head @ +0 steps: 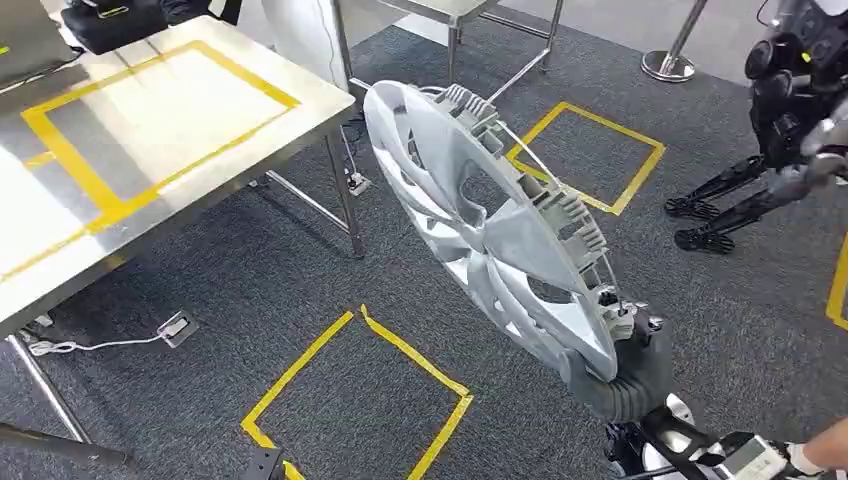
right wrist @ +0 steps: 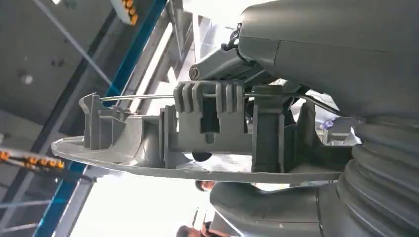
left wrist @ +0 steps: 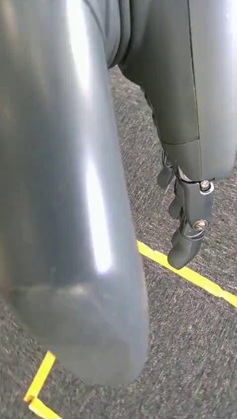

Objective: Take the parts from the cabinet and place them on the table.

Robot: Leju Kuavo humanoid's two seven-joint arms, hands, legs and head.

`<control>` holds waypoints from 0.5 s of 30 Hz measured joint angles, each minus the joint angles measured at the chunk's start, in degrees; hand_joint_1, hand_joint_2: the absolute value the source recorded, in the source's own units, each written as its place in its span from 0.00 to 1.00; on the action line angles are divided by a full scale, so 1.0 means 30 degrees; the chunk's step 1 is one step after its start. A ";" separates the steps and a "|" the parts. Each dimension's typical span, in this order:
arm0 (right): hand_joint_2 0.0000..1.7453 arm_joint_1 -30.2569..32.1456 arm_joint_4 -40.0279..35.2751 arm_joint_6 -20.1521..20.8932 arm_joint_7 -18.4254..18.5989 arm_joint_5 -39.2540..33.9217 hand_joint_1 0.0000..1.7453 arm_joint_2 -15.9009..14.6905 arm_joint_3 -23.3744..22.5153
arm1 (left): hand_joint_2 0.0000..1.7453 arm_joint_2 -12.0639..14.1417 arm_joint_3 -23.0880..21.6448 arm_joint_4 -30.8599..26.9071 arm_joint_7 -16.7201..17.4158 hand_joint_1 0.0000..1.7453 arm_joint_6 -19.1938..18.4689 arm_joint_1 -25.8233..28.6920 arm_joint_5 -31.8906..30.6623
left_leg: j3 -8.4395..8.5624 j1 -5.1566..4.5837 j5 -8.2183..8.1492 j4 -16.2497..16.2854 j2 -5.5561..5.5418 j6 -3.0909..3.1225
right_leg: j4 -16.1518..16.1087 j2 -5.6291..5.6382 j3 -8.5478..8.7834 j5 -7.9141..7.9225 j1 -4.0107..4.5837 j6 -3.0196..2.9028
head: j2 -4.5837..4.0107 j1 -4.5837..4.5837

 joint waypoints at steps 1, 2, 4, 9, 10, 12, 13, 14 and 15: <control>1.00 0.0013 -0.0059 -0.0058 0.0000 0.0029 1.00 0.0007 -0.0007 | 0.00 0.0000 0.0000 0.0000 0.0059 0.00 -0.0022 0.0010 -0.0029 | -0.0088 -0.0032 0.0008 0.0030 -0.0240 0.0041 | -0.0009 -0.0149 0.0036 0.0016 0.0040 0.0049 | 0.0000 0.0080; 1.00 0.0028 -0.0116 -0.0065 0.0000 0.0029 1.00 0.0029 -0.0007 | 0.00 0.0000 0.0000 0.0007 0.0124 0.00 -0.0022 0.0035 -0.0058 | -0.0153 -0.0100 -0.0002 0.0066 -0.0403 0.0149 | -0.0050 -0.0315 0.0069 0.0042 -0.0006 0.0153 | 0.0000 0.0080; 1.00 0.0053 -0.0284 -0.0072 0.0007 0.0109 1.00 0.0036 -0.0007 | 0.00 0.0000 0.0000 0.0007 0.0182 0.00 -0.0022 0.0037 -0.0139 | -0.0094 0.0068 0.0155 -0.0089 -0.0813 0.0447 | 0.0007 -0.0176 0.0139 -0.0144 -0.0119 0.0473 | 0.0000 0.0080; 1.00 0.0624 -0.0554 -0.0270 0.0007 0.0226 1.00 0.0036 -0.0131 | 0.00 -0.0051 0.0000 -0.0015 0.0241 0.00 -0.0073 -0.0185 -0.0226 | -0.0221 0.0098 0.0284 -0.0090 -0.1967 0.0723 | 0.5727 0.2001 -0.2527 -0.2878 -0.0228 0.0680 | 0.0000 0.0284; 1.00 0.0773 -0.0554 -0.0299 0.0007 0.0226 1.00 0.0036 -0.0153 | 0.00 -0.0044 0.0000 -0.0015 0.0292 0.00 -0.0073 -0.0156 -0.0226 | -0.0224 0.0099 0.0300 -0.0082 -0.2239 0.0703 | 0.5808 0.2004 -0.2617 -0.2603 -0.0236 0.0661 | 0.0000 0.0284; 1.00 0.0883 -0.0576 -0.0313 0.0000 0.0233 1.00 0.0036 -0.0197 | 0.00 -0.0044 0.0000 -0.0007 0.0299 0.00 -0.0087 -0.0120 -0.0226 | -0.0223 0.0111 0.0350 -0.0037 -0.2801 0.0624 | 0.3550 0.2119 -0.1575 -0.1056 -0.0277 0.0560 | 0.0000 0.0313; 1.00 0.0902 -0.0612 -0.0298 0.0000 0.0233 1.00 0.0036 -0.0211 | 0.00 -0.0051 0.0000 -0.0007 0.0291 0.00 -0.0131 -0.0133 -0.0226 | -0.0225 0.0119 0.0383 -0.0008 -0.3063 0.0566 | 0.1788 0.2452 -0.0701 -0.0208 -0.0312 0.0497 | 0.0000 0.0320; 1.00 0.0919 -0.0670 -0.0255 -0.0007 0.0226 1.00 0.0036 -0.0240 | 0.00 -0.0094 0.0000 -0.0007 0.0284 0.00 -0.0168 -0.0146 -0.0226 | -0.0261 0.0142 0.0414 0.0002 -0.3244 0.0503 | 0.0305 0.3369 -0.0006 0.0104 -0.0380 0.0422 | 0.0000 0.0320; 1.00 0.0964 -0.0685 -0.0233 -0.0007 0.0226 1.00 0.0044 -0.0270 | 0.00 -0.0095 0.0000 -0.0015 0.0277 0.00 -0.0182 -0.0201 -0.0226 | -0.0386 0.0043 0.0463 0.0046 -0.3477 0.0324 | 0.0048 0.3965 0.0057 -0.0068 -0.0326 0.0458 | 0.0000 0.0291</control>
